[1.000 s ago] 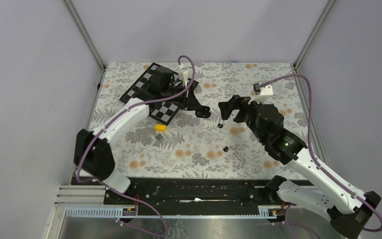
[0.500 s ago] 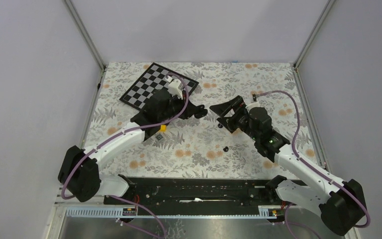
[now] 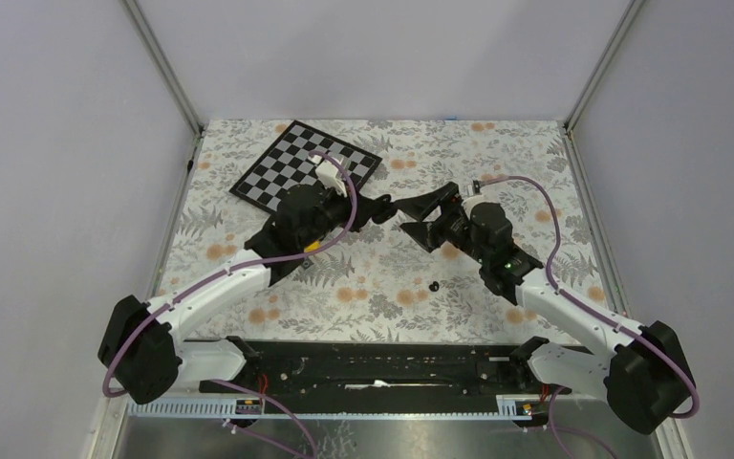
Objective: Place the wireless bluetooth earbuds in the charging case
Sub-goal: Adjust the charging case.
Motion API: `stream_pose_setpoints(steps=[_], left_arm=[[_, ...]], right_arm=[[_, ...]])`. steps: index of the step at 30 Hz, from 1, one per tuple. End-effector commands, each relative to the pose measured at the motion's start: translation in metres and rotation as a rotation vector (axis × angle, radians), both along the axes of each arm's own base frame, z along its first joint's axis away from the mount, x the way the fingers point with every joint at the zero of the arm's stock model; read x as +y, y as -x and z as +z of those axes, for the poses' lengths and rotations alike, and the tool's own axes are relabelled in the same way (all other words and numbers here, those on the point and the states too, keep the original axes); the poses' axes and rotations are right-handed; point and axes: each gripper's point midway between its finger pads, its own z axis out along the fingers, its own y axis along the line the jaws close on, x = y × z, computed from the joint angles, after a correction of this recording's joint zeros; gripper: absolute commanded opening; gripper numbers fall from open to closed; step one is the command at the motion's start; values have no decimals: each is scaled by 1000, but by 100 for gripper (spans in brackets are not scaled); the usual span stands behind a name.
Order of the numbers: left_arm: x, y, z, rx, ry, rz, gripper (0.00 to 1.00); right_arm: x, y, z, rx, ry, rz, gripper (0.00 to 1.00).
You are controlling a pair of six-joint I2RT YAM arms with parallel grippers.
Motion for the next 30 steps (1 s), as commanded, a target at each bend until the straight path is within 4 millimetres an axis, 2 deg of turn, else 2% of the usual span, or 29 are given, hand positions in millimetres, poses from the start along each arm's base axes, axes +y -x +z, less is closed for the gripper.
stream_pose_setpoints(steps=[1,5,15,19,30], left_arm=[[0,1,30,-95,50,-2,0],[-1,3,31,-105,53,-11,0],[2,4,37,-145,34,0,0],[3,5,39,-157,26,-5,0],[1,8,36,-166,-2,-17,0]], right_arm=[[5,0,23,-44,-66,19,84],[7,-2,17,-25,-87,22,82],[22,-9,16,-6,-112,70,64],[24,-10,13,4,-117,75,61],[31,-9,23,-9,-165,111,55]])
